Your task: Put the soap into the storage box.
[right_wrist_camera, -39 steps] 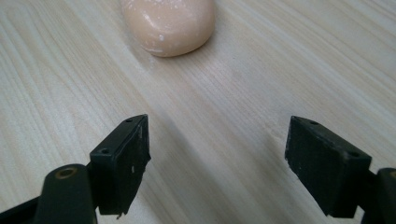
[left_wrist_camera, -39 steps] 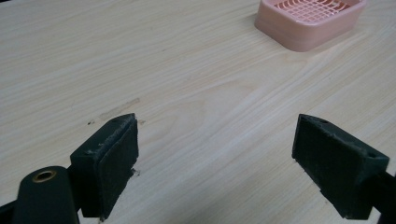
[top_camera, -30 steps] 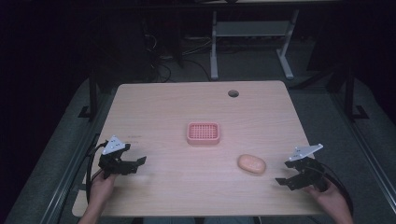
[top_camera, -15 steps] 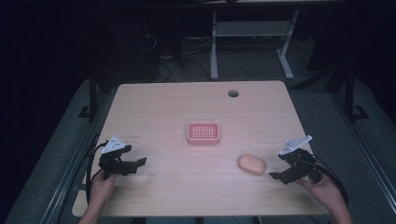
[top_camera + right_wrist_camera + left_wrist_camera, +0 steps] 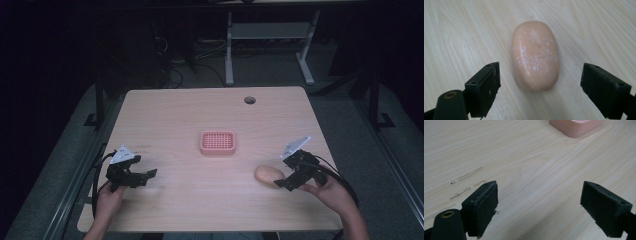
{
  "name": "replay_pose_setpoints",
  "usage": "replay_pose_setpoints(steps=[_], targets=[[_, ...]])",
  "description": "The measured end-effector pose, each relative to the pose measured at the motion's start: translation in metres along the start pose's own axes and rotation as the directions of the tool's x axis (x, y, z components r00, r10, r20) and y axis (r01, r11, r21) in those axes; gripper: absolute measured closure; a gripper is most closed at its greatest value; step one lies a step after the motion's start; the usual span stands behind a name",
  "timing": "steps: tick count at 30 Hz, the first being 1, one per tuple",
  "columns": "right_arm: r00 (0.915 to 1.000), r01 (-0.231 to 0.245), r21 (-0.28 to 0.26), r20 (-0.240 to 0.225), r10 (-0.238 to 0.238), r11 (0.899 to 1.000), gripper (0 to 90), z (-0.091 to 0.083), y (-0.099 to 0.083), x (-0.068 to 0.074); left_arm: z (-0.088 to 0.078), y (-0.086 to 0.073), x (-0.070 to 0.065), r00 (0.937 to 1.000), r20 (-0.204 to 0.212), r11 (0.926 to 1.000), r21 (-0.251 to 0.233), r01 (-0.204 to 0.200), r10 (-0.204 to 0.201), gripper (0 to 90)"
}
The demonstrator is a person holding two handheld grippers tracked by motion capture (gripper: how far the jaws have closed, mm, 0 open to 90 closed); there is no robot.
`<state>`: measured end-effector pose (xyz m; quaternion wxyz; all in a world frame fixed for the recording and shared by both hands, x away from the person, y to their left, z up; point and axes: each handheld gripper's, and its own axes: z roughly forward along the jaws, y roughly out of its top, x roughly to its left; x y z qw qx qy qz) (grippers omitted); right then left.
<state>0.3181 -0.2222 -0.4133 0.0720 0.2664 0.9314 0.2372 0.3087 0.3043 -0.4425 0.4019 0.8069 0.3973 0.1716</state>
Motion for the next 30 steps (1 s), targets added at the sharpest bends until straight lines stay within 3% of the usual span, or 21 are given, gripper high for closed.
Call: replay_pose_setpoints(steps=[11, 20, 23, 30], targets=[[0.9990, 0.027, 0.083, -0.037, -0.024, 0.996, 19.5, 0.022, 0.022, 0.002, 0.000, 0.001, -0.001, 0.9998, 0.004, 0.9998, 0.012, -0.017, 0.017, 14.2], [0.9978, 0.058, 0.168, -0.043, -0.051, 0.984, 21.7, 0.041, 0.029, 0.001, 0.000, 0.001, -0.002, 0.9997, 0.012, 0.9996, 0.019, -0.023, 0.023, 14.2], [0.9968, 0.077, 0.212, -0.038, -0.070, 0.974, 25.3, 0.048, 0.030, 0.002, 0.000, 0.002, -0.002, 0.9996, 0.011, 0.9993, 0.026, -0.028, 0.027, 14.2], [0.9968, 0.078, 0.230, -0.031, -0.073, 0.970, 28.6, 0.051, 0.032, 0.002, 0.000, 0.002, -0.003, 0.9996, 0.014, 0.9994, 0.022, -0.027, 0.026, 14.2]])
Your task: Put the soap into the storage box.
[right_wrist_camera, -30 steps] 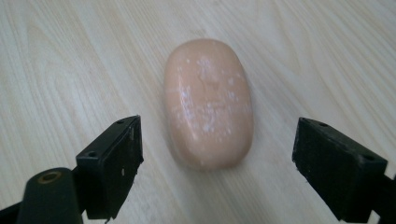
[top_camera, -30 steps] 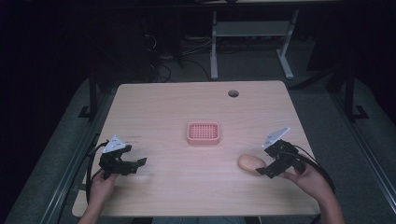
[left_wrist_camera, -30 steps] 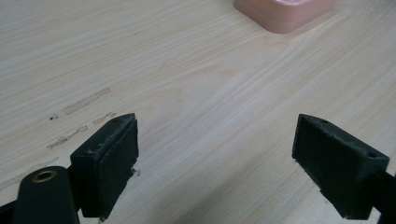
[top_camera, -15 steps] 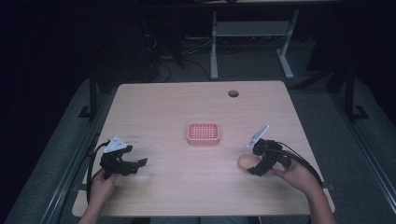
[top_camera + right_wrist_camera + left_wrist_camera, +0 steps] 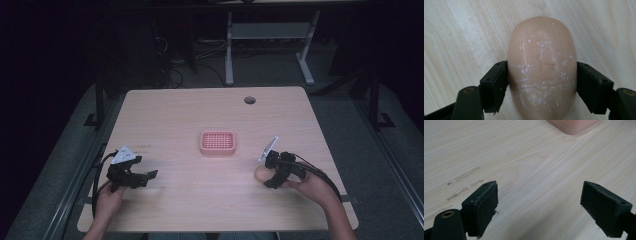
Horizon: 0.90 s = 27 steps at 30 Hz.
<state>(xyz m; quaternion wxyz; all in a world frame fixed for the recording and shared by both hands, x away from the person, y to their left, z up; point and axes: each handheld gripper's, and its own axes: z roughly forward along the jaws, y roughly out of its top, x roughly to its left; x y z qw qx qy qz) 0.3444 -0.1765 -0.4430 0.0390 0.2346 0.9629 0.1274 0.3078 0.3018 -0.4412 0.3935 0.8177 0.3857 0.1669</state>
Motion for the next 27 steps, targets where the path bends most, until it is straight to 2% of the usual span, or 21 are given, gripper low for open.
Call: replay_pose_setpoints(steps=[2, 9, 18, 20, 23, 26, 27], targets=[[1.0000, -0.004, 0.008, 0.000, 0.004, 1.000, 30.3, 0.001, 0.001, 0.000, 0.000, 0.000, 0.001, 0.9999, 0.001, 0.9999, 0.010, -0.011, 0.011, 14.3], [0.9998, 0.004, 0.016, -0.018, -0.003, 1.000, 31.1, 0.002, 0.002, -0.002, -0.001, 0.000, 0.001, 1.0000, 0.003, 1.0000, 0.007, 0.001, -0.001, 14.2], [0.9994, 0.034, 0.024, -0.002, -0.034, 0.999, 31.6, 0.002, 0.004, -0.002, -0.001, -0.001, 0.001, 1.0000, -0.004, 1.0000, 0.000, 0.005, -0.005, 14.2], [0.9996, 0.027, 0.020, 0.004, -0.027, 0.999, 31.7, 0.001, 0.005, -0.002, 0.000, -0.001, 0.001, 0.9999, -0.004, 0.9999, -0.006, 0.011, -0.011, 14.3], [0.9994, 0.029, -0.011, -0.017, -0.029, 1.000, 31.7, -0.003, 0.006, -0.002, -0.001, -0.001, 0.002, 0.9999, -0.006, 1.0000, -0.005, 0.008, -0.008, 14.2], [0.9994, 0.031, -0.021, -0.015, -0.031, 0.999, 31.7, -0.006, 0.006, -0.003, -0.001, -0.001, 0.003, 1.0000, -0.009, 1.0000, 0.000, 0.003, -0.003, 14.2], [0.9996, 0.025, -0.025, -0.015, -0.025, 0.999, 31.7, -0.008, 0.006, -0.004, -0.001, -0.001, 0.002, 0.9998, -0.011, 0.9999, -0.002, 0.017, -0.017, 14.2]])
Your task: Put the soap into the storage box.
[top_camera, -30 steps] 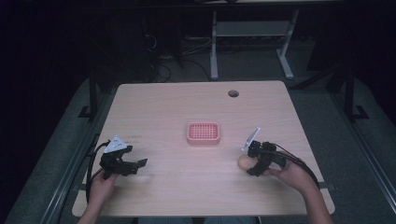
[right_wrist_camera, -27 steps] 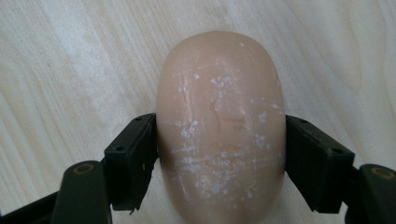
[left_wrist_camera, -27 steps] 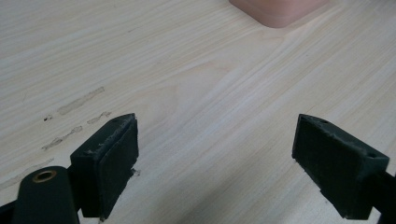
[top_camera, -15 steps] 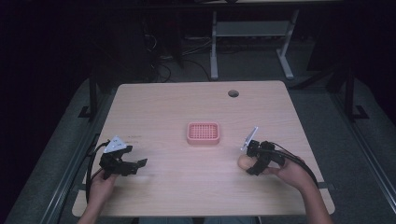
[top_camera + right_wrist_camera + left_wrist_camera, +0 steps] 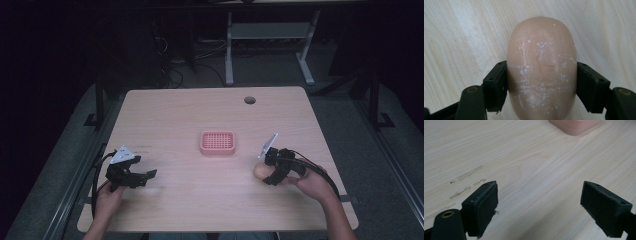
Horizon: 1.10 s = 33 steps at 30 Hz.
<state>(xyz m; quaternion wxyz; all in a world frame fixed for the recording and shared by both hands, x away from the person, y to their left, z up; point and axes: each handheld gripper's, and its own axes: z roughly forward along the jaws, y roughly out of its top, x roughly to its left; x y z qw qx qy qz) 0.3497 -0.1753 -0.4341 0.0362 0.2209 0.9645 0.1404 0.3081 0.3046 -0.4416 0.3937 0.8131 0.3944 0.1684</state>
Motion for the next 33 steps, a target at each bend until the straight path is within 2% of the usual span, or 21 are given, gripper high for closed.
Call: replay_pose_setpoints(steps=[1, 10, 11, 18, 23, 27, 28, 33], targets=[[1.0000, 0.002, -0.002, 0.001, -0.002, 1.000, 31.7, -0.001, 0.000, 0.000, -0.001, 0.000, 0.001, 0.9999, 0.000, 0.9998, 0.011, -0.013, 0.013, 14.2], [0.9997, 0.023, -0.025, 0.009, -0.023, 0.999, 31.7, -0.012, 0.007, -0.002, 0.002, 0.000, -0.002, 0.9999, 0.001, 0.9999, 0.006, -0.011, 0.011, 14.2], [0.9997, 0.023, -0.032, 0.003, -0.023, 0.999, 31.7, -0.013, 0.007, -0.003, 0.002, 0.000, -0.002, 0.9997, 0.002, 0.9997, 0.013, -0.023, 0.023, 14.2], [0.9989, 0.046, -0.033, 0.005, -0.046, 0.998, 31.7, -0.018, 0.016, -0.006, 0.003, 0.001, -0.003, 0.9999, 0.004, 0.9998, 0.010, -0.015, 0.015, 14.2], [0.9987, 0.050, -0.040, 0.003, -0.050, 0.998, 31.7, -0.022, 0.022, -0.011, 0.003, 0.002, -0.004, 0.9999, 0.007, 0.9999, 0.002, -0.010, 0.010, 14.3], [0.9986, 0.052, -0.050, -0.003, -0.053, 0.997, 31.7, -0.023, 0.027, -0.015, 0.003, 0.002, -0.004, 0.9997, 0.008, 0.9996, 0.020, -0.021, 0.021, 14.2], [0.9989, 0.041, -0.060, -0.018, -0.042, 0.997, 31.7, -0.023, 0.029, -0.017, 0.003, 0.002, -0.004, 0.9997, 0.009, 0.9996, 0.018, -0.022, 0.022, 14.3], [0.9989, 0.043, -0.055, -0.015, -0.044, 0.998, 31.7, -0.024, 0.034, -0.020, 0.003, 0.003, -0.005, 0.9998, 0.010, 0.9998, 0.011, -0.017, 0.017, 14.2]])
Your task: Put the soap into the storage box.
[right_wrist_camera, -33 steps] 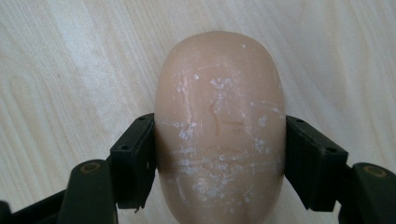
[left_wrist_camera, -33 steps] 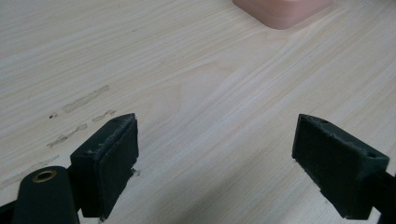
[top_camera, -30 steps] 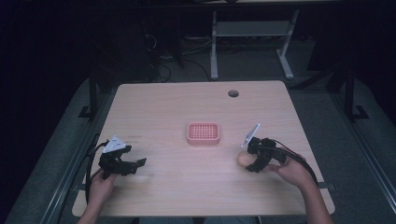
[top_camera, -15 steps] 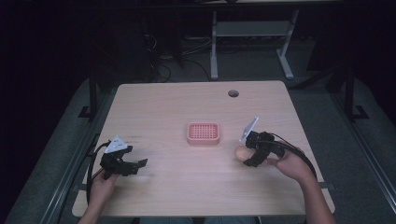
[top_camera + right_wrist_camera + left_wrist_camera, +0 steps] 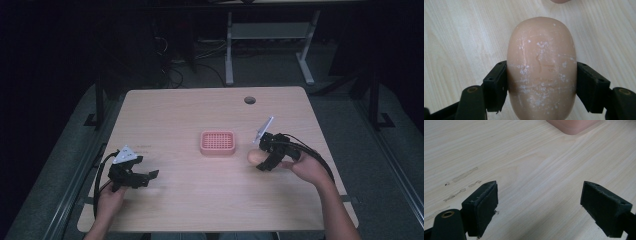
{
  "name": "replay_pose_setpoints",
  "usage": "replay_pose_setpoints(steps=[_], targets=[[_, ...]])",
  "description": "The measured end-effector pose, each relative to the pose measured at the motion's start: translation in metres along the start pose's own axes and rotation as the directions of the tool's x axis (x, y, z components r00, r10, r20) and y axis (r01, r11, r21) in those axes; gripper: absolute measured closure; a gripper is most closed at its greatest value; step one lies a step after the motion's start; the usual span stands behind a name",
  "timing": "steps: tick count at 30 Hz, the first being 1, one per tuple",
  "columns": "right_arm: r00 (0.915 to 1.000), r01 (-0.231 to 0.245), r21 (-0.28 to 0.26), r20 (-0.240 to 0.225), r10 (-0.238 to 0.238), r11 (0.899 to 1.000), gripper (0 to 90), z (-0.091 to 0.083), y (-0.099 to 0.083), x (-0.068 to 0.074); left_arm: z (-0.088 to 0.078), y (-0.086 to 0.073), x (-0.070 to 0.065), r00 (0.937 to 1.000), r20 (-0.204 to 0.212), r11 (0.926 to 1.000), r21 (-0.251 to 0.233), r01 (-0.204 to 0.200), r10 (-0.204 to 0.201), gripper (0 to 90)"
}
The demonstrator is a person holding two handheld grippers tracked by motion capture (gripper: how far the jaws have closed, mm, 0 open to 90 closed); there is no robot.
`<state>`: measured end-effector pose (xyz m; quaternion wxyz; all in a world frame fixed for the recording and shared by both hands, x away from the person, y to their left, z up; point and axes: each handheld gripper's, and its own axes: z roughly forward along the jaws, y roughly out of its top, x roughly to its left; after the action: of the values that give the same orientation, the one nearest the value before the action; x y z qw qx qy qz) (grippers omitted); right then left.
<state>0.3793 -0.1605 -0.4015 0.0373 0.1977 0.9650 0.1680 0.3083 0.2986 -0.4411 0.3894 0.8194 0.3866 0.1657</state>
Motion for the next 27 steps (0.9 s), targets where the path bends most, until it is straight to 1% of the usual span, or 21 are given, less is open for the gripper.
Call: replay_pose_setpoints(steps=[4, 5, 7, 10, 15, 16, 17, 20, 21, 22, 23, 27], targets=[[1.0000, 0.002, -0.004, -0.002, -0.002, 1.000, 31.7, -0.002, 0.006, -0.001, -0.001, 0.000, 0.000, 1.0000, 0.002, 1.0000, -0.001, 0.000, 0.000, 14.2], [1.0000, 0.004, -0.019, -0.004, -0.004, 1.000, 31.7, -0.003, 0.008, -0.002, -0.001, 0.000, 0.000, 1.0000, 0.004, 1.0000, -0.001, 0.001, -0.001, 14.2], [0.9999, 0.006, -0.025, -0.008, -0.006, 1.000, 31.7, -0.004, 0.011, -0.003, -0.001, 0.000, 0.001, 1.0000, 0.003, 1.0000, -0.001, 0.000, 0.000, 14.3], [0.9999, 0.009, -0.020, -0.007, -0.009, 1.000, 31.7, -0.003, 0.016, -0.004, -0.001, 0.000, 0.001, 1.0000, 0.002, 1.0000, -0.005, -0.002, 0.002, 14.2], [0.9997, 0.019, -0.008, -0.012, -0.019, 1.000, 31.7, 0.000, 0.026, -0.006, -0.004, 0.001, 0.001, 1.0000, -0.003, 0.9997, -0.024, -0.002, 0.002, 14.2], [0.9997, 0.019, -0.008, -0.012, -0.019, 1.000, 31.7, 0.000, 0.026, -0.006, -0.004, 0.001, 0.001, 1.0000, -0.003, 0.9997, -0.024, -0.002, 0.002, 14.2], [0.9995, 0.015, -0.007, -0.027, -0.015, 1.000, 31.7, 0.001, 0.030, -0.008, -0.004, 0.001, 0.001, 1.0000, -0.003, 0.9997, -0.025, -0.002, 0.002, 14.3], [0.9995, 0.021, -0.003, -0.023, -0.021, 1.000, 31.7, 0.001, 0.034, -0.010, -0.004, 0.001, 0.001, 1.0000, -0.003, 0.9998, -0.021, -0.001, 0.001, 14.2], [0.9994, 0.026, -0.010, -0.023, -0.026, 1.000, 31.7, -0.001, 0.039, -0.011, -0.004, 0.001, 0.001, 1.0000, -0.002, 0.9999, -0.016, -0.002, 0.002, 14.2], [0.9994, 0.026, -0.010, -0.023, -0.026, 1.000, 31.7, -0.001, 0.039, -0.011, -0.004, 0.001, 0.002, 1.0000, -0.002, 0.9999, -0.015, -0.003, 0.003, 14.2], [0.9992, 0.032, -0.026, -0.024, -0.033, 0.999, 31.7, -0.002, 0.043, -0.012, -0.003, 0.001, 0.002, 1.0000, 0.001, 0.9999, -0.016, -0.002, 0.002, 14.3], [0.9989, 0.037, -0.029, -0.027, -0.038, 0.999, 31.7, -0.004, 0.050, -0.014, -0.003, 0.001, 0.001, 1.0000, 0.004, 0.9998, -0.019, -0.004, 0.004, 14.2]])
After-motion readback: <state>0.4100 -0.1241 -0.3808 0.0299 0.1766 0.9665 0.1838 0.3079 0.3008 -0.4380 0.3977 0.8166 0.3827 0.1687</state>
